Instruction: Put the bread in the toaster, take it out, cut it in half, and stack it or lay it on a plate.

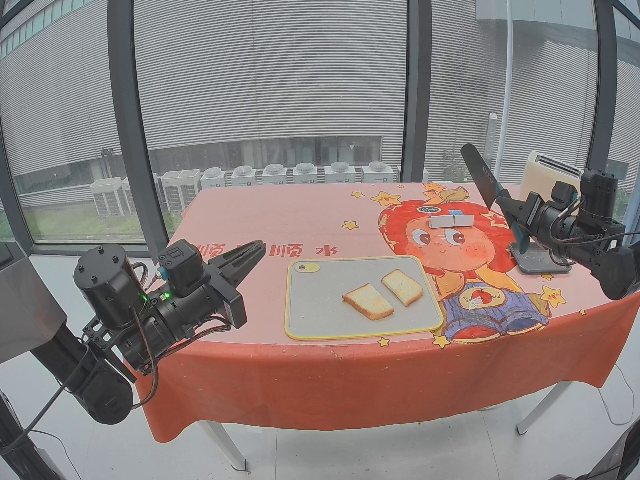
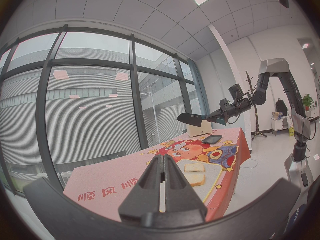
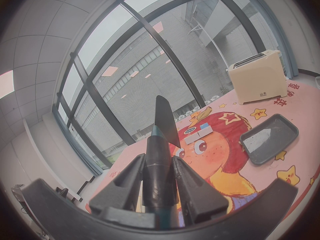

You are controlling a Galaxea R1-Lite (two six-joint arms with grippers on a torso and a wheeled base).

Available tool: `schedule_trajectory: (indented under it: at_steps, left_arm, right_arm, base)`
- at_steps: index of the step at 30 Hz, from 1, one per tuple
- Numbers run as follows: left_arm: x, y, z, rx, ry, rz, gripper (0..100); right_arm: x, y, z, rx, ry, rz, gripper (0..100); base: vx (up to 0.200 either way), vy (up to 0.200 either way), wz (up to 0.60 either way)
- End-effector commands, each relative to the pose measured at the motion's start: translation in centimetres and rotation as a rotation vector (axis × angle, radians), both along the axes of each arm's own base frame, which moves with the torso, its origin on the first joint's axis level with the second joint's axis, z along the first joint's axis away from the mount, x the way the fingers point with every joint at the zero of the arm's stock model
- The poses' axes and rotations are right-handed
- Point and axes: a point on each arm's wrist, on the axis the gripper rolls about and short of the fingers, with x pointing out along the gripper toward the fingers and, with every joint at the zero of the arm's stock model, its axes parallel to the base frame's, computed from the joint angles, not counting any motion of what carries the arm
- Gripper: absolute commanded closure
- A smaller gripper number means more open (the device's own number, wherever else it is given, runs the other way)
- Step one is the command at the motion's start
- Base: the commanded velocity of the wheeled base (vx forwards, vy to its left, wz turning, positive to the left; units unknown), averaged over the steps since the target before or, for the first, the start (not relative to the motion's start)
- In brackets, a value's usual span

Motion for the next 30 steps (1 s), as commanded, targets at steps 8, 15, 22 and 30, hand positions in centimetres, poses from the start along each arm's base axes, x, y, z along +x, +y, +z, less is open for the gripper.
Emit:
schedule_trajectory:
  at_steps: [8,15,22,30]
  left_arm:
    - [-0.4,-0.2,0.3,0.007,-0.029,-0.011,100]
    - [-1.3,-0.2,1.0,-0.002,-0.048,-0.022,100]
    - [-1.6,-0.3,0.7,0.007,-0.036,-0.031,100]
    - [-1.6,-0.4,0.5,0.010,-0.028,-0.035,100]
  right_arm:
    - [1.8,-0.6,-0.1,0.001,0.003,-0.019,100]
    - [2.7,-0.8,1.2,0.000,0.037,-0.022,100]
    - [3.7,-1.1,1.6,0.004,0.065,-0.018,100]
    - [5.3,-1.6,1.2,0.016,0.086,-0.004,100]
  base:
    - [0.000,0.000,0.00]
    - [0.000,0.000,0.00]
    - [0.000,0.000,0.00]
    - [0.000,0.000,0.00]
